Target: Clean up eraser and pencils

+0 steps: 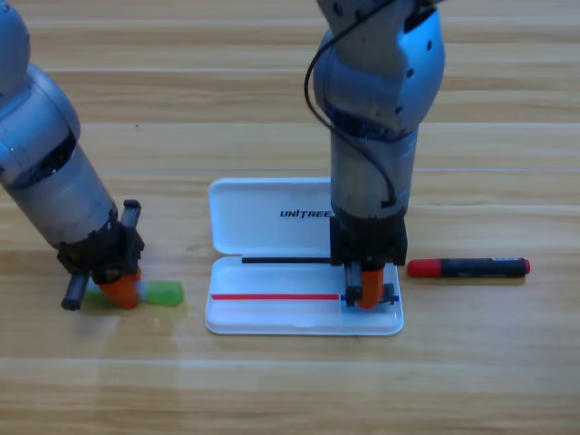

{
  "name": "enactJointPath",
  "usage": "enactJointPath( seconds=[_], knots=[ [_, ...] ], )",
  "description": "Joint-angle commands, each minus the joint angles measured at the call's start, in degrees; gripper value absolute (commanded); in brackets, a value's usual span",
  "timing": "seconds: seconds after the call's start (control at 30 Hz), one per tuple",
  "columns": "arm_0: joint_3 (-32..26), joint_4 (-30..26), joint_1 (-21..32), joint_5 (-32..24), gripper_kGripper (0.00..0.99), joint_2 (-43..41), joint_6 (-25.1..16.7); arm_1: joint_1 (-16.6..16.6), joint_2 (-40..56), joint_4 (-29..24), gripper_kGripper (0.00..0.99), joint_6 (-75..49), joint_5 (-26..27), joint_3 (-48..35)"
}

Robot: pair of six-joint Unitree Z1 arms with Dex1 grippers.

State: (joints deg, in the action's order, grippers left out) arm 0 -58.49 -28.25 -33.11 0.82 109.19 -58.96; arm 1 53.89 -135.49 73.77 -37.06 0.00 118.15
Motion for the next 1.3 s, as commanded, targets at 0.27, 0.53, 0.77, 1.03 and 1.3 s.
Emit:
enactJointPath(
  seconds=[0.27,0.53,0.77,1.03,1.3],
  knots=[
    [-2.6,-6.56,-0.73,3.22,0.0,-2.93,-0.02,0.95,-2.68,-0.99,0.795,-0.11,-1.67,-0.55],
    [-7.26,-13.85,-0.91,4.01,0.0,-6.8,0.42,1.13,9.54,-0.9,0.891,-0.03,-0.17,-5.39],
    [-13.94,-20.62,-4.77,4.19,0.0,-8.03,4.11,0.87,21.58,-0.55,0.902,-1.61,1.23,-14.88],
    [-22.11,-25.63,-12.77,1.64,0.0,-5.66,11.06,-6.25,21.23,-4.95,0.9,-8.55,-0.44,-27.27],
    [-26.59,-25.54,-17.52,-1.44,0.0,1.55,15.63,-11.79,13.41,-16.11,0.9,-13.3,-2.99,-30.09]
  ],
)
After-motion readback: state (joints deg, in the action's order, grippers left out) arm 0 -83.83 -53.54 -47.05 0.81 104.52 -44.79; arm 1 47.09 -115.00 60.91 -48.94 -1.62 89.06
